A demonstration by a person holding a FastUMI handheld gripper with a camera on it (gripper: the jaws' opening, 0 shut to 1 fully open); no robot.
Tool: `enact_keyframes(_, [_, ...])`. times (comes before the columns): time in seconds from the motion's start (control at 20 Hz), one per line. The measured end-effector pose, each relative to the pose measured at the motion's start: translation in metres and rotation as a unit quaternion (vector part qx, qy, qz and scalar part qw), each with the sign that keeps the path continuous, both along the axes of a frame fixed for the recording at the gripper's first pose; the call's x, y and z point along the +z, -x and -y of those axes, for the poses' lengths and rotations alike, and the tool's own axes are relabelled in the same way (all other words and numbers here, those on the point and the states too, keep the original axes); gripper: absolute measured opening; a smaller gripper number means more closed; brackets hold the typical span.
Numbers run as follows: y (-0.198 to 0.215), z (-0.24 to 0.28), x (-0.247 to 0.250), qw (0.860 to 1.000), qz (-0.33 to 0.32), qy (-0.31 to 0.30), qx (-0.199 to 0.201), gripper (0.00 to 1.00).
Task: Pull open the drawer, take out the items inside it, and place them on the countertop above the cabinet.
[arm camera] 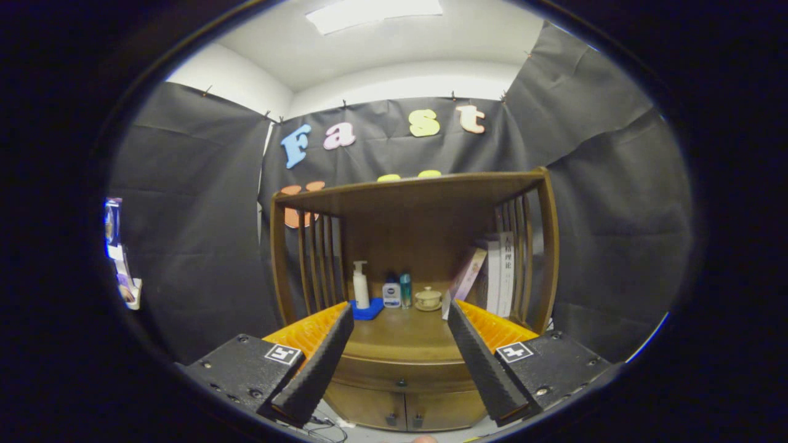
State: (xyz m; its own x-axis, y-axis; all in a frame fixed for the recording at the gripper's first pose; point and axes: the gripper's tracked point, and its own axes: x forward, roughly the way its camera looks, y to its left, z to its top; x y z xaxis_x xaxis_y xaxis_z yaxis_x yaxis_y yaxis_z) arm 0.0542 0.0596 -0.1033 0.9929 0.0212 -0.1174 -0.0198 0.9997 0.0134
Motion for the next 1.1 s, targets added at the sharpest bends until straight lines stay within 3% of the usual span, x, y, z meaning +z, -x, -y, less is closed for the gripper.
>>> enact_keyframes(0.75, [-0.069,0.002,-0.186,0.996,-0.088,-0.025,-0.010,0.98])
enact_keyframes(1.1, [-0.068,0.008,-0.193,0.992,-0.121,-0.012,-0.028,0.95])
